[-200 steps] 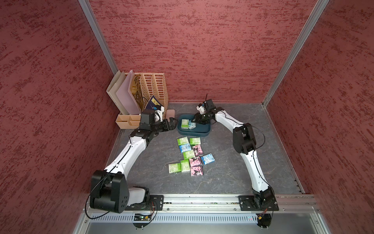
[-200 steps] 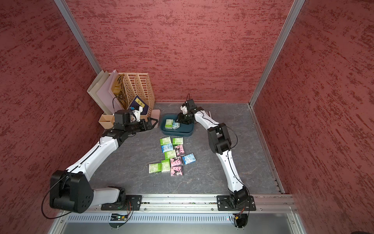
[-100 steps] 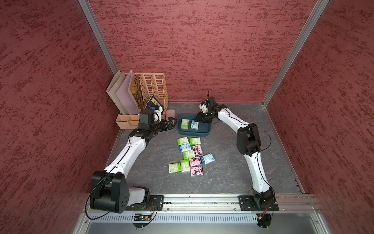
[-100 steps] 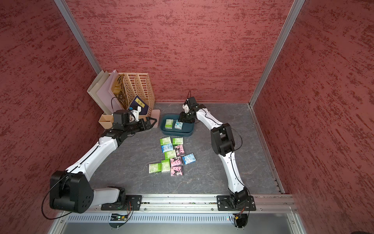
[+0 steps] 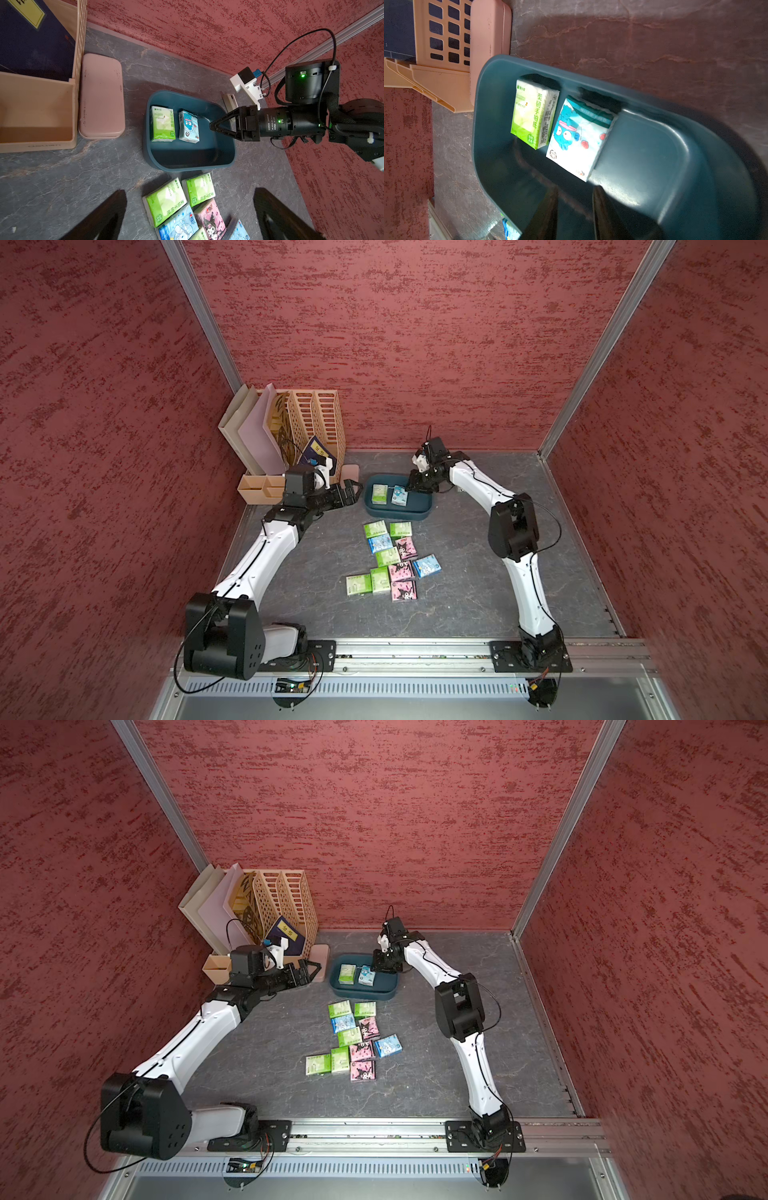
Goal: Put the pocket tissues into the storage box
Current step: Place the pocket tissues in the storage box.
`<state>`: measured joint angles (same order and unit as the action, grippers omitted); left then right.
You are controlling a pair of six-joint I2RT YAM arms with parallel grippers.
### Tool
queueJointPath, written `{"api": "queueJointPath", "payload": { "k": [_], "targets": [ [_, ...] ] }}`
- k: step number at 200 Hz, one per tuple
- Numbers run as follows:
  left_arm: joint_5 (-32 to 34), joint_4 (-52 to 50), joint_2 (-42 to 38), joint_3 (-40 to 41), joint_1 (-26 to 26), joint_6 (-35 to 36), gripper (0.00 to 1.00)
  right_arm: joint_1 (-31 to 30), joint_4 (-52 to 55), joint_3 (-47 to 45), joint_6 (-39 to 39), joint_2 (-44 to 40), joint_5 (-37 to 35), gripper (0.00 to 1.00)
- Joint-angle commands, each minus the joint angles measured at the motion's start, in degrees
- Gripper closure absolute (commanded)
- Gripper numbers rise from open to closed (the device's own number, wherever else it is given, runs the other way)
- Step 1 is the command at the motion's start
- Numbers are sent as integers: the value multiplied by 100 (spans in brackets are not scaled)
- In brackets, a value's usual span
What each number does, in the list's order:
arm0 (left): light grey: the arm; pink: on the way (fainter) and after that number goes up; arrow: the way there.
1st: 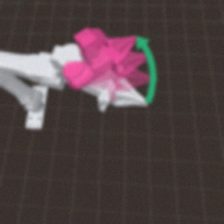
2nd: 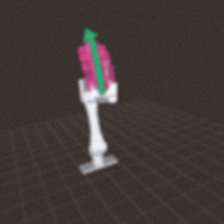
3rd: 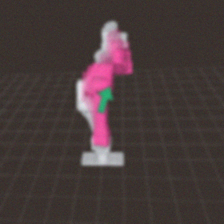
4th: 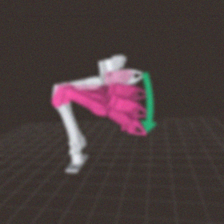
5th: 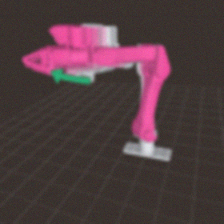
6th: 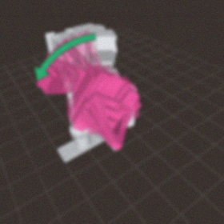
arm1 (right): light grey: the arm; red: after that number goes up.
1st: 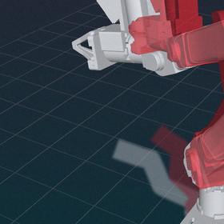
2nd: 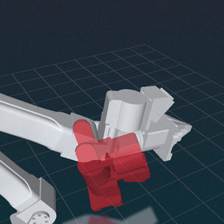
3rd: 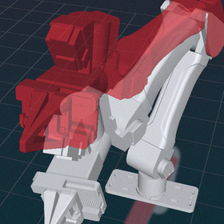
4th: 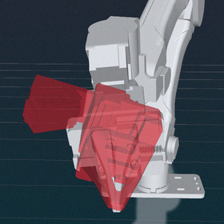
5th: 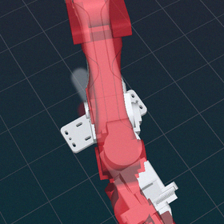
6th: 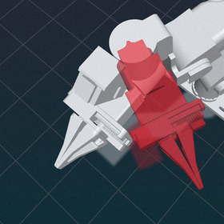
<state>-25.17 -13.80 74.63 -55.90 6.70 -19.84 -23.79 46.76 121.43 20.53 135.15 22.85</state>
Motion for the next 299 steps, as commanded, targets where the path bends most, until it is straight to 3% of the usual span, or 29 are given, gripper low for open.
{"api": "queueJointPath", "payload": {
  "k": [1,191,252,299],
  "targets": [
    [12,-61,-98,-33,-56,89,0,-18,78,88,100,266,-64,71],
    [-188,-28,-54,299,-414,252,0,-258,152,1365,337,1222,33,72],
    [-207,-4,-96,321,-415,212,0,-306,-143,803,202,547,-313,64],
    [-246,62,-80,273,-420,145,0,-301,19,306,170,66,-721,64]
  ]
}}
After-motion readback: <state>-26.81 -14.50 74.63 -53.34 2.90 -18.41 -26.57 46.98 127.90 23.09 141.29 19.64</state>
